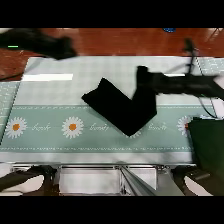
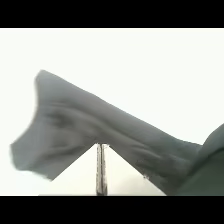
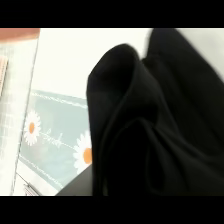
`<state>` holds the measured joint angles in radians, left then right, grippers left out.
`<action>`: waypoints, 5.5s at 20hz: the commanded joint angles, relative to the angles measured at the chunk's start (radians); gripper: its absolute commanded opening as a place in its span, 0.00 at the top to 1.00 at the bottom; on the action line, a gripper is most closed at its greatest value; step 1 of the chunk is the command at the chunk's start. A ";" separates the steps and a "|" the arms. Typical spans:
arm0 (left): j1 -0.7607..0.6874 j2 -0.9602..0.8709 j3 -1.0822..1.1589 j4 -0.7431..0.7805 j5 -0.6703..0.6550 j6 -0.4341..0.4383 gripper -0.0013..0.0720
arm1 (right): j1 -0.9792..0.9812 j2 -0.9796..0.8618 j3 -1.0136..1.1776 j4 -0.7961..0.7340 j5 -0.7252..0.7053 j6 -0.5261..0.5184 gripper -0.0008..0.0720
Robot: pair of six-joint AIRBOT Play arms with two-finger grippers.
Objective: Fold the shirts.
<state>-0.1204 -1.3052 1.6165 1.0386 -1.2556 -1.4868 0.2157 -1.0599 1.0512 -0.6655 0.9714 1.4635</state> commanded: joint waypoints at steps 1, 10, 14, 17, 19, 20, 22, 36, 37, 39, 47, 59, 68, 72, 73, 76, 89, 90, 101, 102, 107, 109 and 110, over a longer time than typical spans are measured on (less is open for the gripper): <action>0.166 0.293 -0.181 0.064 0.029 0.047 0.95 | 0.163 -0.357 0.252 0.006 -0.083 -0.006 0.96; 0.188 0.602 -0.689 -0.047 0.182 0.030 0.95 | 0.241 -0.768 0.542 0.005 -0.097 0.070 0.95; 0.187 0.566 -0.787 -0.071 0.266 0.036 0.95 | 0.221 -0.753 0.543 0.021 -0.028 0.051 0.43; 0.190 0.532 -0.788 -0.071 0.290 0.035 0.95 | 0.097 -0.637 0.543 -0.010 0.212 0.054 0.43; 0.189 0.533 -0.788 -0.071 0.290 0.035 0.95 | 0.017 -0.507 0.542 -0.158 0.375 0.055 0.43; 0.188 0.533 -0.789 -0.073 0.286 0.035 0.95 | -0.009 -0.417 0.529 -0.295 0.423 0.074 0.43; 0.188 0.533 -0.789 -0.080 0.283 0.035 0.95 | -0.031 -0.219 0.425 -0.581 0.426 0.167 0.43; 0.137 0.505 -0.793 -0.090 0.280 0.035 0.95 | -0.019 0.146 -0.759 0.075 -0.355 0.212 0.43; 0.136 0.499 -0.793 -0.091 0.279 0.035 0.95 | -0.019 0.082 -0.759 0.171 -0.354 0.122 0.43; 0.137 0.490 -0.793 -0.093 0.280 0.035 0.95 | -0.019 -0.031 -0.740 0.328 -0.341 -0.040 0.43; 0.136 0.437 -0.796 -0.093 0.269 0.035 0.95 | 0.039 -0.327 -0.454 0.405 -0.282 -0.159 0.43; 0.127 0.432 -0.796 -0.286 0.198 0.132 0.95 | 0.008 -0.419 0.345 -0.129 0.137 0.031 0.96; 0.006 0.412 -0.796 -0.325 0.208 0.204 0.95 | -0.337 -0.375 0.818 -0.182 0.568 0.184 0.96; -0.028 0.412 -0.796 -0.325 0.221 0.219 0.95 | -0.587 -0.276 0.821 -0.196 0.721 0.192 0.96; -0.033 0.411 -0.796 -0.325 0.236 0.220 0.95 | -0.647 -0.252 0.821 -0.229 0.766 0.193 0.96; -0.038 0.409 -0.796 -0.325 0.286 0.219 0.95 | -0.800 -0.180 0.816 -0.407 0.887 0.188 0.96; -0.038 0.409 -0.796 -0.325 0.385 0.219 0.95 | -1.262 0.336 0.111 -0.990 0.887 0.159 0.96; -0.038 0.409 -0.796 -0.325 0.385 0.219 0.95 | -1.261 0.379 0.040 -1.048 0.887 0.185 0.95; 0.047 0.362 -0.634 -0.269 0.384 0.253 0.95 | -1.156 0.202 0.162 -0.531 0.714 0.127 0.96; 0.070 0.338 -0.560 -0.269 0.387 0.253 0.95 | -1.071 0.164 0.218 -0.435 0.652 0.128 0.96; 0.023 0.094 -0.082 -0.199 0.179 0.221 0.95 | -0.378 -0.114 0.505 -0.470 0.347 0.171 0.96; -0.029 0.039 -0.020 -0.037 0.079 0.152 0.95 | -0.158 -0.249 0.560 -0.636 0.344 0.177 0.96; -0.053 0.031 -0.055 0.103 0.073 0.093 0.95 | -0.082 -0.309 0.559 -0.739 0.350 0.201 0.96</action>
<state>-0.1226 -1.1984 1.4738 0.8974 -1.0592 -1.2922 -0.1543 -1.2026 1.5299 -1.2240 1.3933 1.6333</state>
